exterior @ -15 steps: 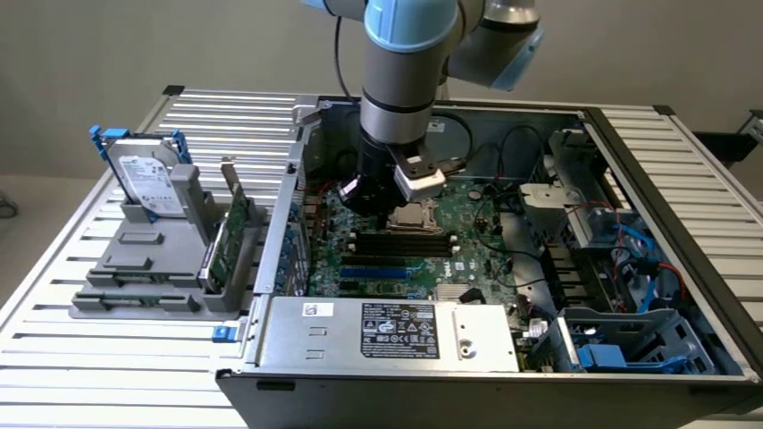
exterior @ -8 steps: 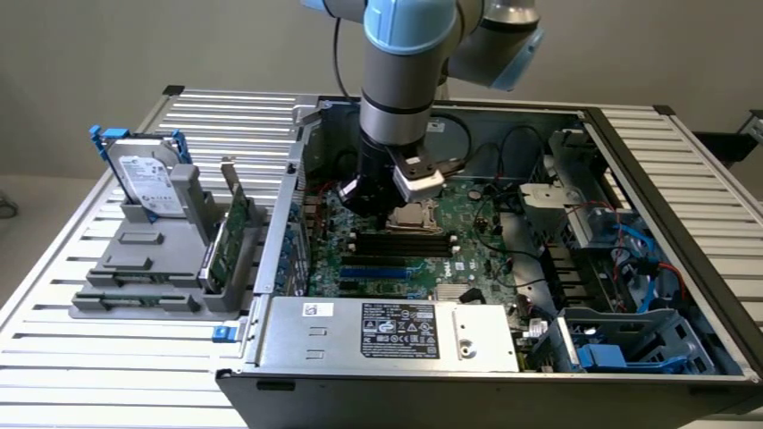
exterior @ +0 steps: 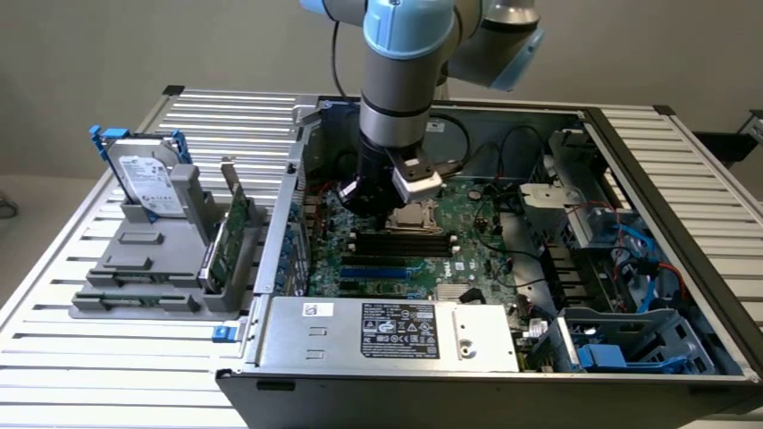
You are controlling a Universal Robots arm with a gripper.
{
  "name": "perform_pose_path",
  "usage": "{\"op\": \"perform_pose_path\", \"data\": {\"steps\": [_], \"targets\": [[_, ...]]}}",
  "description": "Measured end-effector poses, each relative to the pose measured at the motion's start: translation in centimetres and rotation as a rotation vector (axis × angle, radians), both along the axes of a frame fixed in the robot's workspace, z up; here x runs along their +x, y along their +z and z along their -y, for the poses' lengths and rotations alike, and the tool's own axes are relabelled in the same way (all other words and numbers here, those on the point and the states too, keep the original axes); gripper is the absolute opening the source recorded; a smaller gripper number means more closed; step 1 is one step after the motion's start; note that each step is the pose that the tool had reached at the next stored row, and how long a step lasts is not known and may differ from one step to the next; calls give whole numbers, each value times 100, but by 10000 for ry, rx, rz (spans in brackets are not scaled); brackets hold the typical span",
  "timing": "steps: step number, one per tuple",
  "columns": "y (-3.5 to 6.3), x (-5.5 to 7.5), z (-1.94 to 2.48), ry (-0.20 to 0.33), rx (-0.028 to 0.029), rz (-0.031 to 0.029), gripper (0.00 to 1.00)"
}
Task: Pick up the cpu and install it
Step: 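Install the first cpu locking lever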
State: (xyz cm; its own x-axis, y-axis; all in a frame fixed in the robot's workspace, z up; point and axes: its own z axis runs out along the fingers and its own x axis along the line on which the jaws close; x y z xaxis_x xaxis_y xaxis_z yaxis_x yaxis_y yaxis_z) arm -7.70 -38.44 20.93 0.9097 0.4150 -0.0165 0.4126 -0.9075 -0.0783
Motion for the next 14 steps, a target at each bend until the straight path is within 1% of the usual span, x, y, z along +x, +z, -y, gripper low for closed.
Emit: {"op": "perform_pose_path", "data": {"steps": [14], "targets": [[-47,-10,-47,-50,5,-3,11]]}}
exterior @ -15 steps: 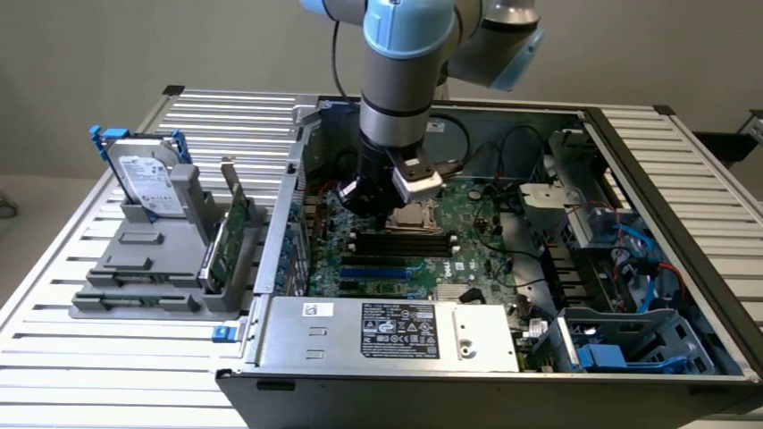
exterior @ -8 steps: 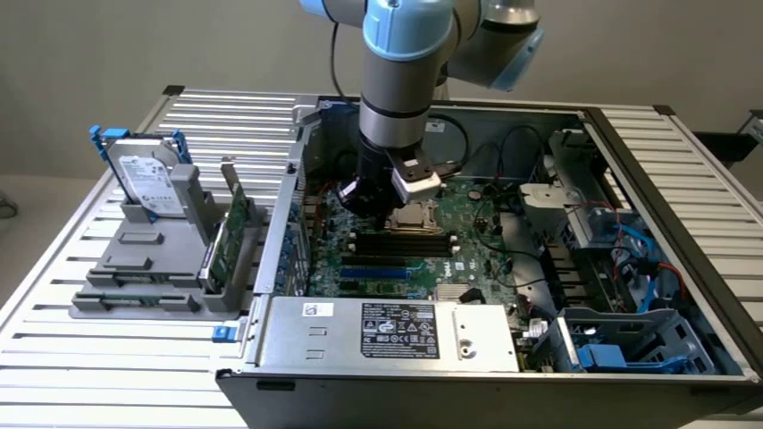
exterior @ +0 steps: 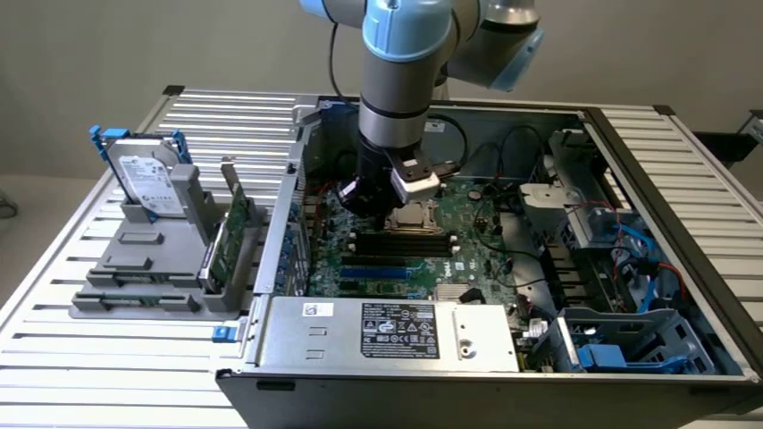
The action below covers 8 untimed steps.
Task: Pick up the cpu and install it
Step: 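Install the first cpu locking lever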
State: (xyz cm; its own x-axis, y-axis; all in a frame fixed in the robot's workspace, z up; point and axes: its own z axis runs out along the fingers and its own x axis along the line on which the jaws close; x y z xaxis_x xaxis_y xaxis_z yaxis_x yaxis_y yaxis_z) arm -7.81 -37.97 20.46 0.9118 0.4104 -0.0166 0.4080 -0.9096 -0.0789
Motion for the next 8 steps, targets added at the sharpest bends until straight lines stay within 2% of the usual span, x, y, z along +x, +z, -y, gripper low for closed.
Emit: {"op": "perform_pose_path", "data": {"steps": [8], "targets": [[-51,-5,-12,-39,8,4,11]]}}
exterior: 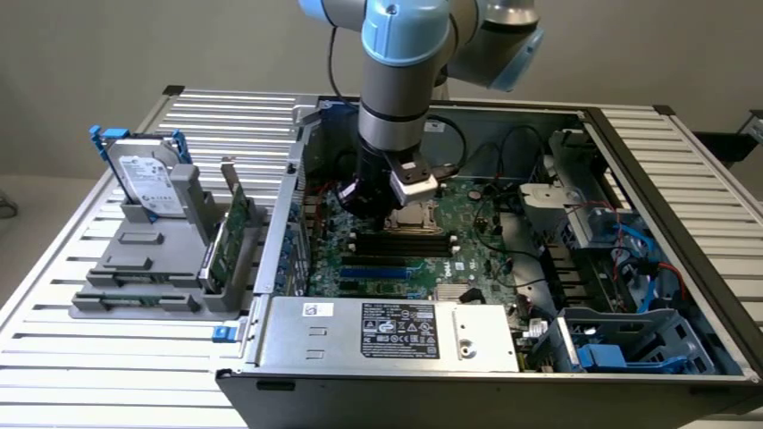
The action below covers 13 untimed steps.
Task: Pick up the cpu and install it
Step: 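Install the first cpu locking lever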
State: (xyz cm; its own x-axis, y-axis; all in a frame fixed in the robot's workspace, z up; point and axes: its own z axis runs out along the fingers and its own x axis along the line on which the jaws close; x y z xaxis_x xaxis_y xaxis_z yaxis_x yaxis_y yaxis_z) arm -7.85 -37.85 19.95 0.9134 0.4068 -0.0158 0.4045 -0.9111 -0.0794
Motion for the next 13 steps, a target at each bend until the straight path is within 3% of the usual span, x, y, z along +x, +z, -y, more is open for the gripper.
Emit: {"op": "perform_pose_path", "data": {"steps": [8,13], "targets": [[-12,-3,-8,-35,-7,-8,11],[-7,-3,-9,-43,-47,-10,11]]}}
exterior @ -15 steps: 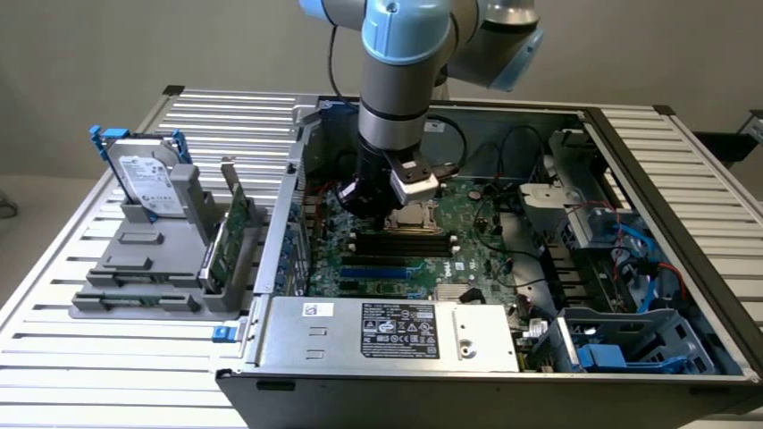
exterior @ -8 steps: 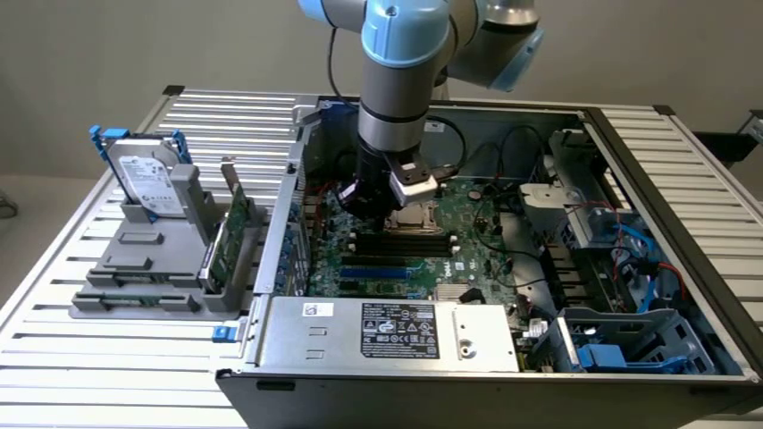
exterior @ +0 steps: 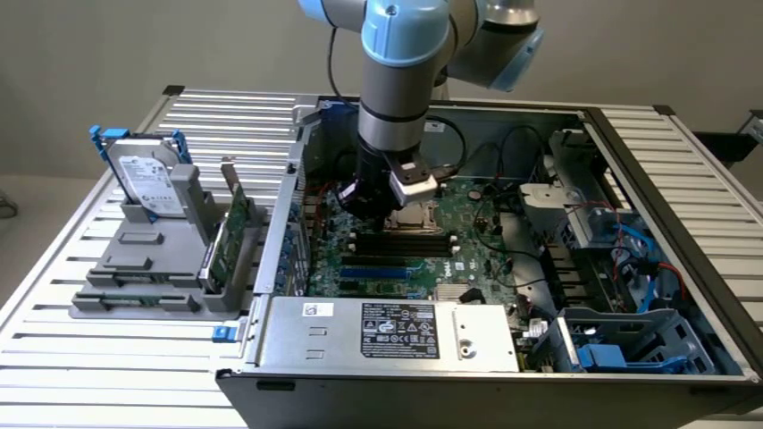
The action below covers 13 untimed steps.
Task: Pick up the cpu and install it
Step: 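Install the first cpu locking lever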
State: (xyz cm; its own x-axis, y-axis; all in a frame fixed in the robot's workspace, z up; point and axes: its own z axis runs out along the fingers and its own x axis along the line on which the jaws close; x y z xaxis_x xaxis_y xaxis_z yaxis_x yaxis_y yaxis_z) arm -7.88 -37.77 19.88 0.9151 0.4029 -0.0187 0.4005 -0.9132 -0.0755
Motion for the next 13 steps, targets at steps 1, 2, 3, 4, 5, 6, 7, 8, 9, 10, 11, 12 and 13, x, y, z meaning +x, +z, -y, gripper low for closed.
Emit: {"op": "perform_pose_path", "data": {"steps": [1,2,3,4,5,6,7,8,9,10,11,12,13], "targets": [[8,0,-1,0,2,2,11],[34,1,-2,0,8,5,11],[80,0,-1,-1,3,1,11],[130,-1,0,-2,-1,-6,11],[175,0,0,-1,1,-8,11],[220,0,0,0,-1,-12,11],[261,0,0,-1,0,-15,11],[301,0,0,0,0,-17,11],[343,0,0,0,0,-20,11],[386,0,0,0,-1,-24,11],[427,0,0,0,0,-25,11],[461,0,0,0,1,-24,11],[492,0,0,0,0,-25,11]]}}
